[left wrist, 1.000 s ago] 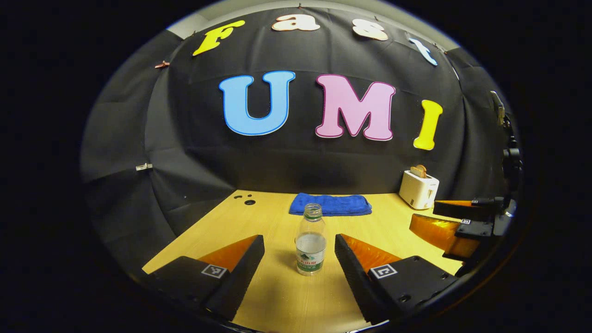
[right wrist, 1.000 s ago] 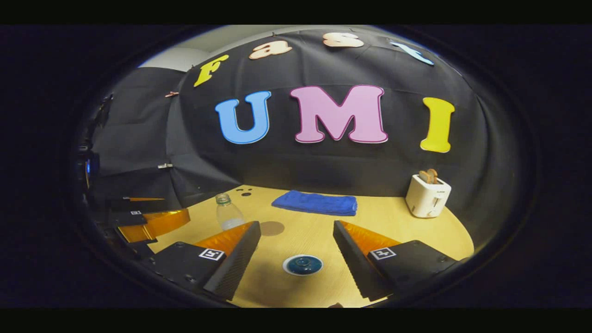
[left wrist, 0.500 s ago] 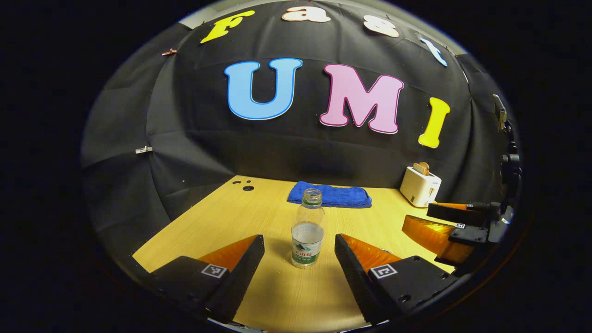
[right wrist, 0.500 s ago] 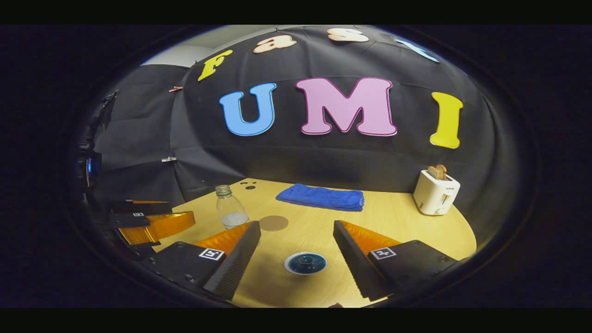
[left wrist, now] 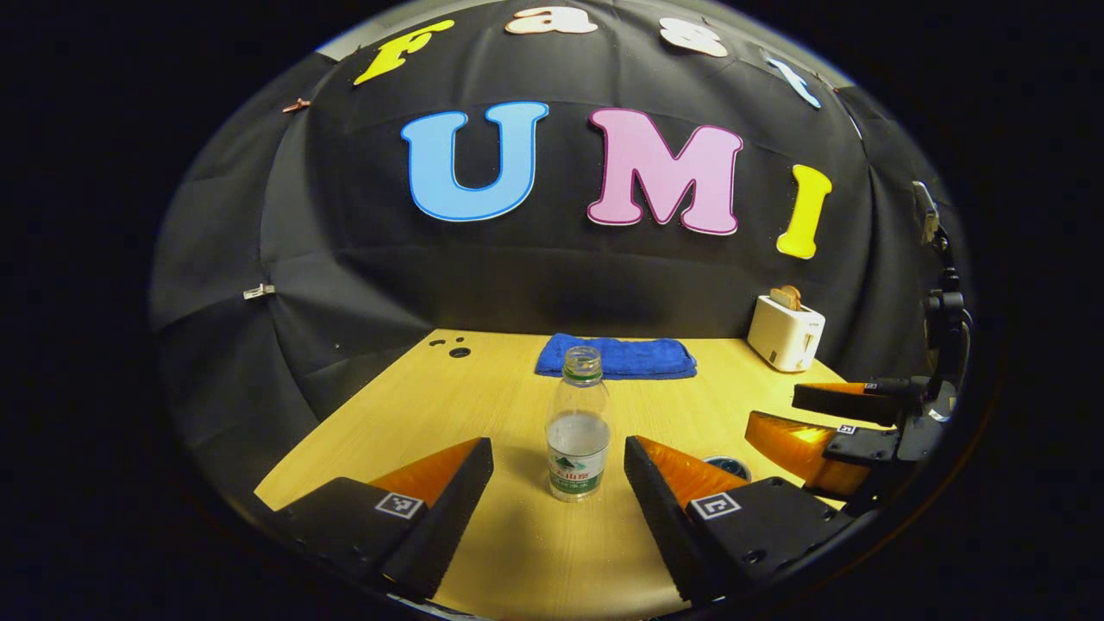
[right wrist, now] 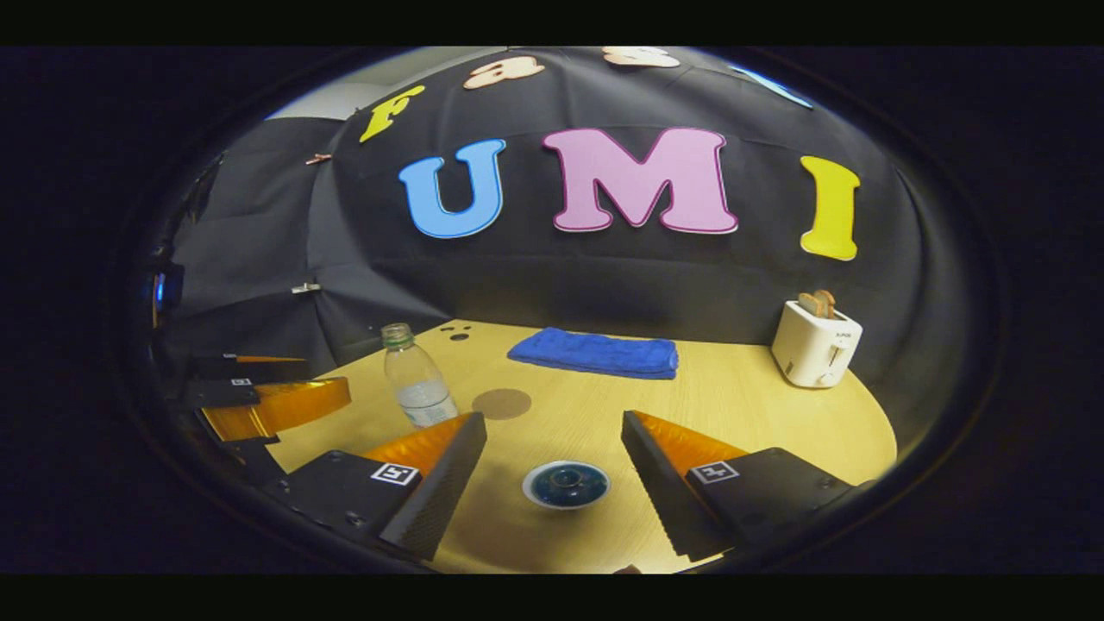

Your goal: Open the teacup lid with one hand, grasp the water bottle and pour water into the teacup with the other hand; after pouring, place the water bottle on the coaster and then close the teacup lid.

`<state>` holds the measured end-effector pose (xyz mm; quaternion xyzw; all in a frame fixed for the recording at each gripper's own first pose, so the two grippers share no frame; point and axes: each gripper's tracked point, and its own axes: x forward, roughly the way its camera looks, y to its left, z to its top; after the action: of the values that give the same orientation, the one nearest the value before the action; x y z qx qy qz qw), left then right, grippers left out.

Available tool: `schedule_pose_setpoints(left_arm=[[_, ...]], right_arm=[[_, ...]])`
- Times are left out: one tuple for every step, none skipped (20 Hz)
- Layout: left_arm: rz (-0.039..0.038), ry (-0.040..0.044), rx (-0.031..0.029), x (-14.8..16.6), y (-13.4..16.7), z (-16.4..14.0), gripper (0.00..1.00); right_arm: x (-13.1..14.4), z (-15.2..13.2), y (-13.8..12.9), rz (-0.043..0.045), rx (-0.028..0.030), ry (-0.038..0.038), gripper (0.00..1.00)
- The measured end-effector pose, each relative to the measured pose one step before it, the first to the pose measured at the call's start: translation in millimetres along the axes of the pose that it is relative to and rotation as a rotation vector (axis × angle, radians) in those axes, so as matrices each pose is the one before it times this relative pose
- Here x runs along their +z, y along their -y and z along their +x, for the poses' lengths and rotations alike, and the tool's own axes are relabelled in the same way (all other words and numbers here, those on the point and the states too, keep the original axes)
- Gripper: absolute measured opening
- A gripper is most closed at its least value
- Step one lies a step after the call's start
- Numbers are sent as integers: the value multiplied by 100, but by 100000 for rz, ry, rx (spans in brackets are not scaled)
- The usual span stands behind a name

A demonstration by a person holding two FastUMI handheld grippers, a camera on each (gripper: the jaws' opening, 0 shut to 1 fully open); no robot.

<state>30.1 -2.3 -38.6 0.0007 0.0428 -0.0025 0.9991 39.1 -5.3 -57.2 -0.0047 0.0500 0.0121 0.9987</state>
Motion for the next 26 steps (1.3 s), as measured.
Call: schedule_pose_setpoints(left_arm=[[241, -748, -26, -644, -57, 403, 97], [-56, -1462, 162, -723, -98, 492, 96], [-350, -1616, 283, -872, -191, 334, 96], [-638, -1102, -164, -664, -63, 404, 96], [-565, -867, -169, -753, 53, 473, 97], [-312, -912, 155, -726, -72, 520, 97], [-326, -1106, 274, -823, -144, 500, 97], [-498, -825, 203, -575, -155, 341, 97], [-624, -355, 130, -652, -198, 364, 97], [-258, -661, 76, -507, -114, 227, 97], [-48, -474, 449, -626, -253, 326, 96], [-151, -198, 156, -363, -147, 233, 96], [-220, -489, -105, -513, -43, 119, 97], [-158, -606, 201, -372, -116, 162, 97], [-217, -418, 255, -249, -67, 238, 97], [-288, -108, 394, -134, -94, 200, 96], [-399, 58, 256, -268, -45, 197, 97], [-422, 34, 210, -53, -49, 28, 97], [-361, 6, 72, -40, -47, 16, 96], [-111, -38, -101, 47, -6, 64, 96], [191, 51, 42, -126, -22, 35, 97], [398, 117, 127, 67, -7, 63, 97], [287, -105, 174, -18, 64, 56, 97], [-6, -112, -9, 80, 69, 0, 97], [38, 180, -358, 109, 92, -38, 97], [205, 164, -205, 152, 21, -20, 96]], right_arm=[[-901, 562, 55, -1207, -802, -769, 98], [-856, 597, 180, -621, -469, -914, 98], [-834, 631, 127, 139, -500, -371, 98], [-821, 684, 243, 363, -591, -528, 98], [-924, 567, 176, 307, -540, -1114, 98], [-796, 395, 102, -277, -155, -458, 98], [-598, 396, 205, -793, -351, -109, 98], [-664, 518, 207, -842, -212, -193, 98], [-568, 314, 76, -874, -25, 44, 98], [-454, 242, 125, -1086, -246, -90, 98], [-175, 279, 36, -1161, 220, 964, 96], [12, 142, -37, -1684, 189, 1488, 95], [-103, 277, -87, -1874, 404, 760, 86], [-444, 192, -222, -1412, 793, -199, 86], [-423, 198, -215, -498, 1003, -696, 80], [-342, 212, -200, 118, 902, -526, 78], [-69, -18, -112, 143, 466, 248, 73], [24, -33, -184, -345, 311, 539, 71], [66, 78, -92, -599, 114, 307, 71], [4, 74, 56, -281, -1, 292, 69], [-104, 86, -60, 283, 350, -404, 64], [-194, 19, -266, 734, 1052, -766, 61], [72, 173, -141, 532, 598, -32, 57], [20, -45, 61, -41, 84, -308, 55], [-87, 211, -93, -281, 603, -338, 53], [-47, 7, 121, -622, -601, -450, 51]])
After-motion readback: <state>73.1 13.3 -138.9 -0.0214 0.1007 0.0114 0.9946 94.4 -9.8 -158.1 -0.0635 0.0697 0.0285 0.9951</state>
